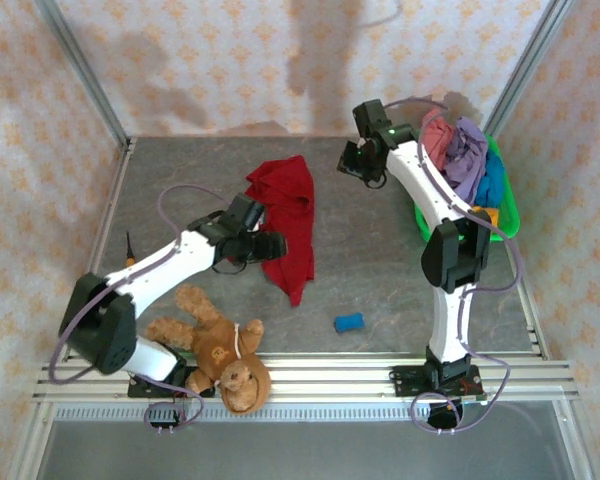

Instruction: Fold and stack the t-shirts

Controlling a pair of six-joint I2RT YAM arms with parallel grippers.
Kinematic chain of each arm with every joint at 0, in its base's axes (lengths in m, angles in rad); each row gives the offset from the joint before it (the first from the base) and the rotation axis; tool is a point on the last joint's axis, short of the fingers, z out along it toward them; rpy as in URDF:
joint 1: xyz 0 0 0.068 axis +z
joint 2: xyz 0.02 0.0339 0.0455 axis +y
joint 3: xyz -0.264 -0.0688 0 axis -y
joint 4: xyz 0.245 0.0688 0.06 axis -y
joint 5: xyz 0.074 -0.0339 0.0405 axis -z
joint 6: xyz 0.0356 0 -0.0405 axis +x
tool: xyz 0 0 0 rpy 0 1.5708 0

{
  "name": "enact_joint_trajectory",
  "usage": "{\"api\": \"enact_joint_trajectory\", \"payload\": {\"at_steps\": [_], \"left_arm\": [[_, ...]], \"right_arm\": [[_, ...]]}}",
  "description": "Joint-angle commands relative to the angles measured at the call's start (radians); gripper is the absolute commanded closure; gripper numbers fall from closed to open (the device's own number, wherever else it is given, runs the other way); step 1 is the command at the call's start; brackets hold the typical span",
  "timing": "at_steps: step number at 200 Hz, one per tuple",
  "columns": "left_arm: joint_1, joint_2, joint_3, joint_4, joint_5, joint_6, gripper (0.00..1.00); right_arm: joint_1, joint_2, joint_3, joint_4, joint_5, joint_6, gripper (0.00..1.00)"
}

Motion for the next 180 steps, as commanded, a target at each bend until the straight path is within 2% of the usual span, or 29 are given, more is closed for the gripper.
{"api": "enact_joint_trajectory", "payload": {"at_steps": [1,24,44,56,78,90,135,180], "left_arm": [[-0.019,0.106,0.080,0.021,0.027,0.047,0.32],[-0.030,0.210,0.123,0.078,0.024,0.041,0.40],[-0.036,0.297,0.182,0.062,0.014,0.054,0.51],[-0.042,0.321,0.194,0.069,-0.017,0.054,0.56],[-0.048,0.305,0.179,0.080,-0.061,0.078,0.86],[-0.048,0.274,0.150,0.084,-0.076,0.071,0.95],[-0.047,0.165,0.020,0.112,-0.080,0.022,0.98],[-0.047,0.144,-0.002,0.105,-0.067,0.007,0.99]], "right_arm": [[-0.022,-0.124,-0.090,0.028,-0.012,-0.011,0.63],[-0.043,-0.202,-0.189,0.042,-0.020,-0.023,0.59],[-0.053,-0.246,-0.256,0.055,-0.013,-0.027,0.56],[-0.052,-0.251,-0.294,0.078,-0.056,-0.031,0.53],[-0.046,-0.203,-0.322,0.131,-0.162,-0.018,0.46],[-0.031,-0.156,-0.299,0.136,-0.169,-0.023,0.44],[0.065,0.153,-0.056,0.126,-0.251,-0.033,0.43],[0.118,0.380,0.208,0.054,-0.253,-0.021,0.45]]}}
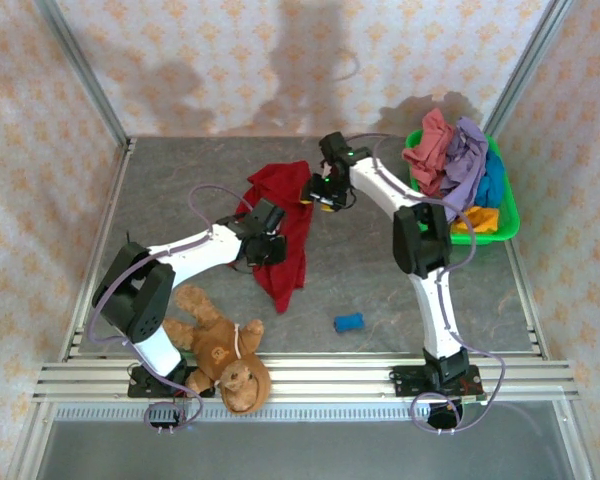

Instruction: Fold and stack the t-shirts

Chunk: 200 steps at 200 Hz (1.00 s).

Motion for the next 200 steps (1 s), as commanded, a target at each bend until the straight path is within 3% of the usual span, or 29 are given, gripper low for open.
{"api": "enact_joint_trajectory", "payload": {"at_steps": [1,19,53,69,102,154,178,200], "left_arm": [[-0.005,-0.024,-0.008,0.000,-0.019,-0.018,0.99],[-0.005,-0.024,0.003,-0.016,-0.018,-0.009,0.99],[0.004,-0.034,0.028,-0.061,-0.025,0.012,1.00],[0.018,-0.052,0.058,-0.110,-0.040,0.028,1.00],[0.073,-0.113,0.214,-0.298,-0.120,0.164,1.00],[0.169,-0.132,0.679,-0.593,-0.271,0.371,1.00],[0.174,-0.101,0.884,-0.628,-0.395,0.457,1.00],[0.175,-0.032,1.112,-0.672,-0.431,0.501,1.00]], "right_arm": [[0.012,0.055,0.126,-0.054,-0.022,0.002,0.45],[0.014,0.093,0.158,-0.049,-0.032,0.020,0.51],[0.011,0.102,0.184,-0.062,0.001,0.025,0.87],[0.001,0.073,0.186,-0.074,0.012,0.019,1.00],[-0.034,-0.082,0.182,-0.099,0.087,0.013,1.00],[-0.125,-0.384,0.311,-0.107,0.200,0.025,1.00],[-0.135,-0.510,0.313,-0.049,0.267,0.026,1.00],[-0.134,-0.603,0.287,0.045,0.315,0.023,1.00]]}}
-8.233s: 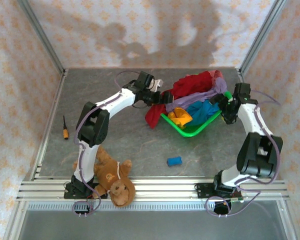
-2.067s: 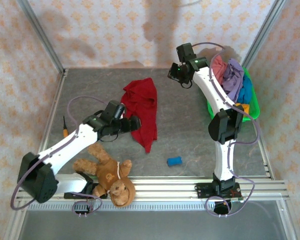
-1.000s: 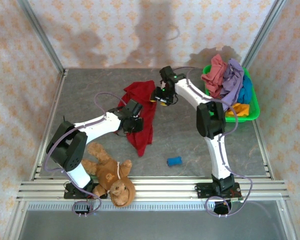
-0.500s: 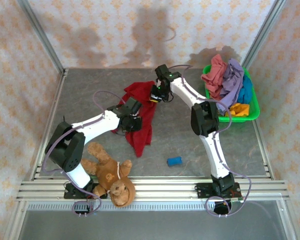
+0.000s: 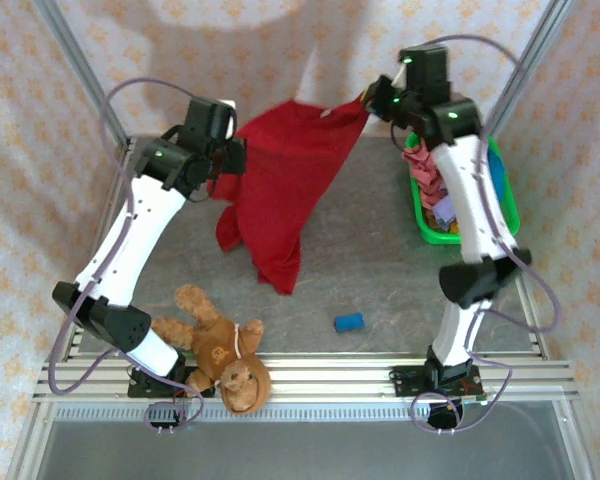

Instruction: Fold and stack the t-shirts

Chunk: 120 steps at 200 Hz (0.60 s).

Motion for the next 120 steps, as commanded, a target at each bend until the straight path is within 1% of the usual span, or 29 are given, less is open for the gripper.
{"api": "enact_joint_trajectory", "payload": {"at_steps": [1,21,35,51,68,90,109,120], "left_arm": [[0.002,0.059,0.200,-0.120,-0.127,0.108,1.00],[0.002,0.117,0.401,-0.189,-0.161,0.143,1.00],[0.001,0.129,0.472,-0.209,-0.182,0.167,1.00],[0.002,0.110,0.463,-0.186,-0.179,0.186,1.00],[0.003,0.101,0.442,-0.174,-0.153,0.176,1.00],[0.003,0.098,0.353,-0.141,-0.095,0.155,1.00],[0.003,0.141,0.302,-0.115,-0.044,0.149,1.00],[0.003,0.186,0.288,-0.083,-0.040,0.161,1.00]], "right_arm": [[0.014,-0.074,-0.005,0.086,0.099,-0.001,1.00],[0.011,-0.108,0.055,0.078,0.139,-0.028,1.00],[0.013,-0.130,0.078,0.078,0.158,-0.044,1.00],[0.012,-0.155,0.082,0.079,0.173,-0.045,1.00],[0.011,-0.168,0.076,0.074,0.162,-0.034,1.00],[0.012,-0.166,0.055,0.048,0.123,-0.013,1.00],[0.005,-0.157,0.010,0.032,0.104,-0.002,1.00],[-0.011,-0.133,0.005,0.021,0.068,0.017,1.00]]}}
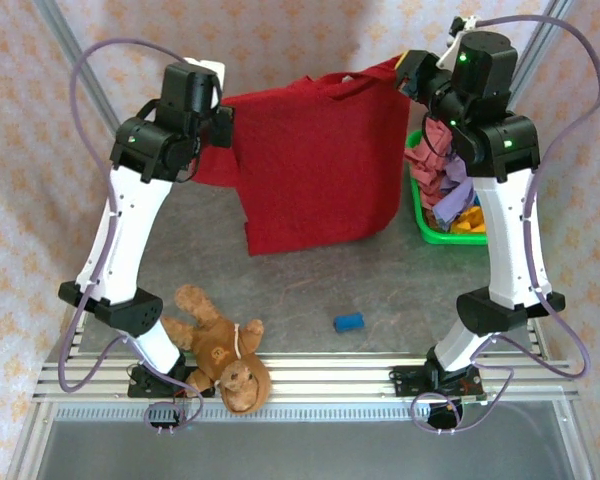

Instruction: Fold and stack the t-shirts

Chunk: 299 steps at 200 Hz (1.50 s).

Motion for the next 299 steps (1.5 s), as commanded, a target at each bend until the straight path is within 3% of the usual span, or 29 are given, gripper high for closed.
{"api": "enact_joint_trajectory", "payload": {"at_steps": [1,22,51,77,99,135,152,181,215,233,245,262,299], "left_arm": [[0.003,0.076,-0.041,0.047,0.040,0.020,1.00],[0.016,0.186,0.008,0.112,0.012,0.038,1.00],[0.062,0.357,0.250,0.107,0.053,-0.015,1.00],[0.123,0.380,0.326,0.125,0.114,-0.080,1.00],[0.172,0.350,0.294,0.129,0.159,-0.098,1.00],[0.227,0.235,0.065,0.196,0.245,-0.084,1.00],[0.228,0.152,-0.085,0.243,0.224,-0.051,1.00],[0.236,-0.019,-0.418,0.402,0.196,-0.055,1.00],[0.236,-0.126,-0.590,0.464,0.225,-0.086,1.00],[0.236,-0.157,-0.646,0.477,0.249,-0.100,1.00],[0.236,-0.186,-0.691,0.488,0.242,-0.104,1.00],[0.238,-0.230,-0.768,0.514,0.228,-0.104,1.00],[0.245,-0.278,-0.880,0.543,0.240,-0.132,1.00]], "right_arm": [[-0.027,0.022,-0.024,-0.022,-0.052,0.033,1.00],[-0.066,0.097,0.043,-0.059,-0.121,0.065,1.00],[-0.071,0.150,0.167,-0.103,-0.196,0.088,1.00],[-0.054,0.110,0.121,-0.134,-0.251,0.108,1.00],[0.041,0.000,-0.063,-0.134,-0.229,0.099,1.00],[0.294,-0.234,-0.614,0.086,-0.180,0.234,1.00],[0.417,-0.253,-0.801,0.211,-0.206,0.331,1.00],[0.568,-0.165,-0.859,0.220,-0.225,0.351,1.00],[0.603,-0.136,-0.893,0.280,-0.244,0.404,1.00],[0.605,-0.101,-0.868,0.270,-0.331,0.394,0.69],[0.602,-0.094,-0.817,0.167,-0.278,0.336,0.53],[0.559,-0.103,-0.755,0.041,-0.181,0.252,0.46],[0.360,-0.010,-0.651,-0.077,-0.179,0.095,0.45]]}}
